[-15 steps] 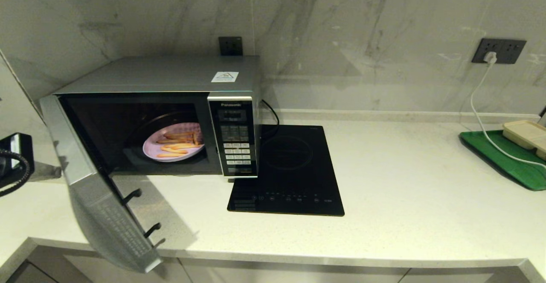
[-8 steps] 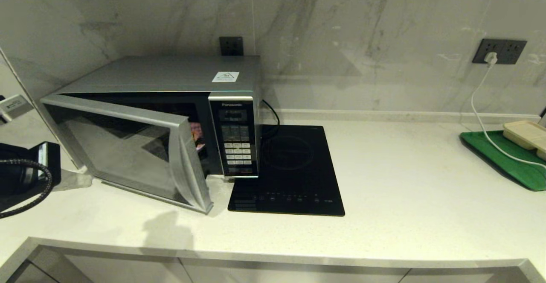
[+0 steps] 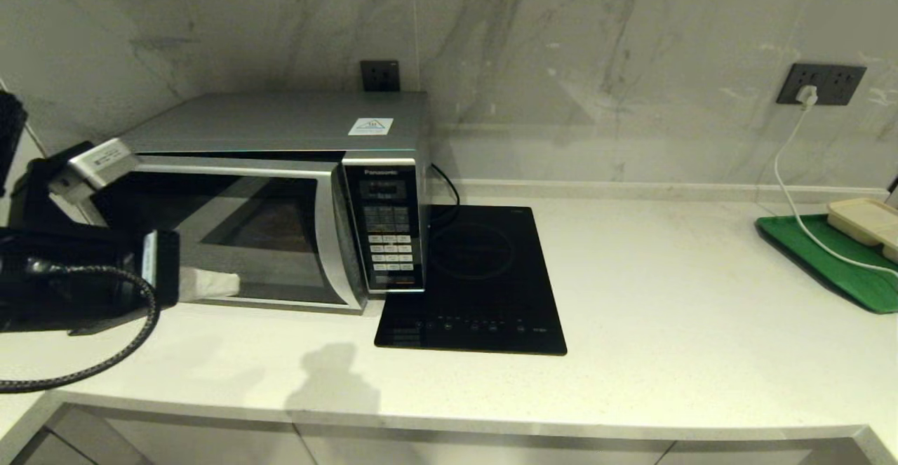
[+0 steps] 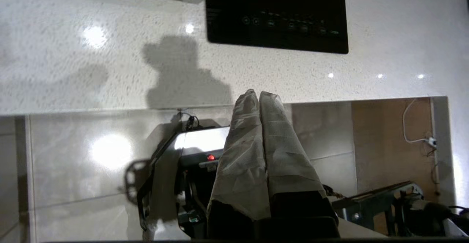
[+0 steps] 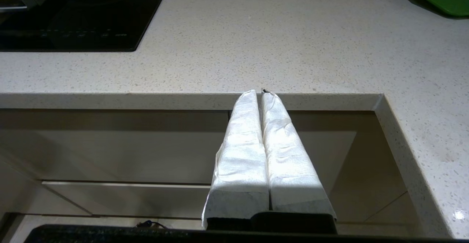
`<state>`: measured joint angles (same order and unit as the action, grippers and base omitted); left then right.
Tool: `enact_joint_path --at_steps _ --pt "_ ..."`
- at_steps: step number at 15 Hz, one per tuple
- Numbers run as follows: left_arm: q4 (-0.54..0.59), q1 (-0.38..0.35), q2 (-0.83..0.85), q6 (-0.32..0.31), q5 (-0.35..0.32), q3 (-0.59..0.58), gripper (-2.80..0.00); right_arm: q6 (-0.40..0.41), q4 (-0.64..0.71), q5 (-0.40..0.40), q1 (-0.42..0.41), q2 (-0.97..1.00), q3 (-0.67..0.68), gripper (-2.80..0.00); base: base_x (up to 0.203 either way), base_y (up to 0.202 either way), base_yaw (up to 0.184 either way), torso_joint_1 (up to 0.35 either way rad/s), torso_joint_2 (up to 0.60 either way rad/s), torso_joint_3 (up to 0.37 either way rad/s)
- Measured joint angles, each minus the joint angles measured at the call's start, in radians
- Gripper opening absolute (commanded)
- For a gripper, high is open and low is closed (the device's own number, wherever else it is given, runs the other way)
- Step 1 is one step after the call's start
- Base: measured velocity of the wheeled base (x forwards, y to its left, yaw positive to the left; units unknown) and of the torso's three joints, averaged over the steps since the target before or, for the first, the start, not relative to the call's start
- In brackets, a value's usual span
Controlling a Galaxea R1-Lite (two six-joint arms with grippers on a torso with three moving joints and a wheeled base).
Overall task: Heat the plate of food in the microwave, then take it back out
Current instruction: Close the microwave oven
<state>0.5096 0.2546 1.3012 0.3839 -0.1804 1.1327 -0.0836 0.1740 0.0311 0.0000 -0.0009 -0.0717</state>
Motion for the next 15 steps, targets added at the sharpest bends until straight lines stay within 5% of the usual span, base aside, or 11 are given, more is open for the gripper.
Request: enact_joint_path --at_steps 4,10,15 --pt "-0.154 0.1 0.106 0.008 0.176 -0.009 -2.8 0.0 -0.001 0.0 0.0 0.0 0.0 -2.8 0.0 0.0 0.0 0.0 0.0 0.0" --pt "-0.445 0.119 0.299 0.005 0.368 -0.019 -2.8 0.0 0.0 0.0 0.0 0.0 0.0 -2.8 0.0 0.0 0.0 0.0 0.0 0.0" --pt "-0.559 0.121 0.362 0.009 0.37 -0.021 -2.8 0.0 0.0 0.0 0.0 0.0 0.0 -2.8 0.0 0.0 0.0 0.0 0.0 0.0"
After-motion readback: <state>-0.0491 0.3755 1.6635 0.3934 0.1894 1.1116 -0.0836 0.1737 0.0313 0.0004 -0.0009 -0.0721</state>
